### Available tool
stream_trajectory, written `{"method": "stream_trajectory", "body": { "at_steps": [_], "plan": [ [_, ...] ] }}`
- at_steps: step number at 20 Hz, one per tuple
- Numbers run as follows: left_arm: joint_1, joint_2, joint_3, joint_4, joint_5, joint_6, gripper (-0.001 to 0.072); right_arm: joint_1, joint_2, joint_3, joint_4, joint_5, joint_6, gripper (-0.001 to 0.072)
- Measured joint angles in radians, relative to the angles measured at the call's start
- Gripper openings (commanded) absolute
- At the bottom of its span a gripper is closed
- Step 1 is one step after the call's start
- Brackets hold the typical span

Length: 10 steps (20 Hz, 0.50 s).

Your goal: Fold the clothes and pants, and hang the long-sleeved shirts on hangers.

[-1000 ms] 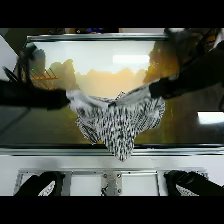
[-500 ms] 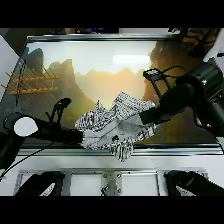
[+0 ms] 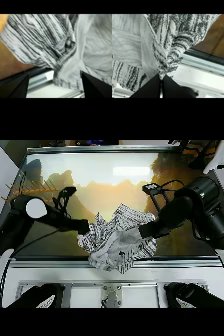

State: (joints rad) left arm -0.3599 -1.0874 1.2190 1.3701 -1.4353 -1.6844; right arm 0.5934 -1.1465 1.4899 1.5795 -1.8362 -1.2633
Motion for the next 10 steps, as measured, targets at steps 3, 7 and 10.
{"method": "stream_trajectory", "body": {
  "at_steps": [3,7,10],
  "plan": [
    [0.048,-0.074,0.122,0.190,0.015,-0.014,0.0689,0.000,0.000,0.000,0.008,0.000,0.000,0.0012],
    [0.245,-0.182,0.222,0.337,0.087,-0.024,0.0689,0.000,0.000,0.000,0.014,0.000,0.000,0.0012],
    [0.430,-0.285,0.262,0.396,0.183,-0.023,0.0689,0.000,-0.001,0.000,0.014,0.000,0.000,0.0012]
  ]
}}
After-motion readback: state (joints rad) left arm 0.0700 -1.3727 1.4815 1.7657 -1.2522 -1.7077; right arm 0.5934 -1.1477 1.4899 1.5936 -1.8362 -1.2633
